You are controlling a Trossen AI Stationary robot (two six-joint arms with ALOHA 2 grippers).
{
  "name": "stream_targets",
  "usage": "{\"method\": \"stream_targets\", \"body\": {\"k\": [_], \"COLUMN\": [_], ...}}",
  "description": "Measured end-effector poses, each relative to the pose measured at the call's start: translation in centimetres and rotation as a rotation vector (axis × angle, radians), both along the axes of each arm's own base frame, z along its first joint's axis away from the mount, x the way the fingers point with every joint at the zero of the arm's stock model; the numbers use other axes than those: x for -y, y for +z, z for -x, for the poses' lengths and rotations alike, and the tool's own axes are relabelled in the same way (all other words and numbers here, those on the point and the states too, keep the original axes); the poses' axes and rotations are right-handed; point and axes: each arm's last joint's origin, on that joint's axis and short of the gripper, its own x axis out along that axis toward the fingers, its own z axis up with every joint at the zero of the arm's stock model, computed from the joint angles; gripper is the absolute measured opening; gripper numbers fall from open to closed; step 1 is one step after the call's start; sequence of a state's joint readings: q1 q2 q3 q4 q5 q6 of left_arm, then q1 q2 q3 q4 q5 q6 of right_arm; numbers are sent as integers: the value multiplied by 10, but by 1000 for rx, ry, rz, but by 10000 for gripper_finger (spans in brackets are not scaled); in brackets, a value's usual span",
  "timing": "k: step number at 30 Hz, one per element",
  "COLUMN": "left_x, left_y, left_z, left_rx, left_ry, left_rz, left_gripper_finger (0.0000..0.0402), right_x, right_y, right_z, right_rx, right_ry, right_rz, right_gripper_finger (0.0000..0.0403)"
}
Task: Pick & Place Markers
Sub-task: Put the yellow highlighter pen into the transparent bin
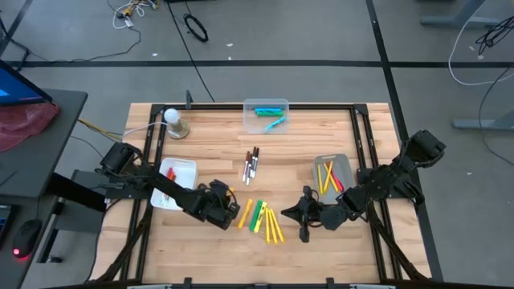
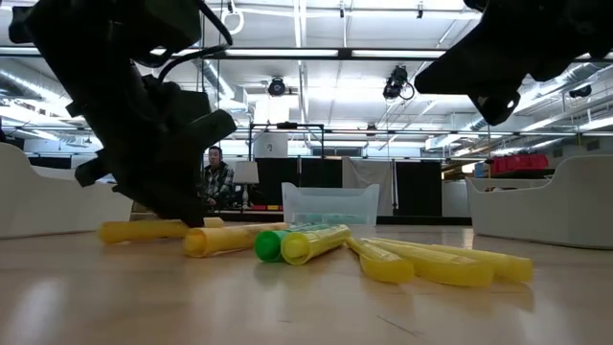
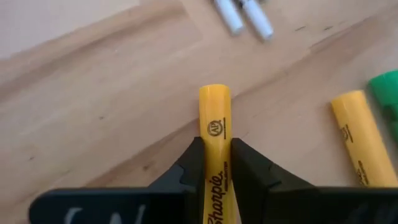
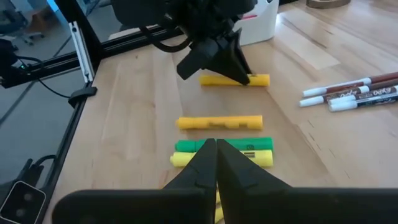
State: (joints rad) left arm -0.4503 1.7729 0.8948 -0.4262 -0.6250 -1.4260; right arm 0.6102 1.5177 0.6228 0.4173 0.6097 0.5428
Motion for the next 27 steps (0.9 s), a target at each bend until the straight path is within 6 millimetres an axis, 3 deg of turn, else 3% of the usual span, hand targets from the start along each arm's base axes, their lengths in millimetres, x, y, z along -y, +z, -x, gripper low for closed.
{"method": "stream_targets", "body": {"k": [9,15,20,27], "left_x": [7,24,35,38], "left_y": [29,64,95,119], "left_z": [2,-18,-37,-42], "left_rx": [164,430,638,818], "left_ry": [-27,-173,-380,-517], "left_rz": [-105,-267,-411,-537], "left_gripper_finger": [56,56,56,55], "right_x": [6,15,14,5], "right_y": [0,-7,-12,-10], "right_z": [-3,-14,-33,-54], "right_rx": [-1,7,158,445], "right_ry": [-22,-59,4,46], "right_rz": [2,15,28,69], "right_gripper_finger": [9,24,86,197]}}
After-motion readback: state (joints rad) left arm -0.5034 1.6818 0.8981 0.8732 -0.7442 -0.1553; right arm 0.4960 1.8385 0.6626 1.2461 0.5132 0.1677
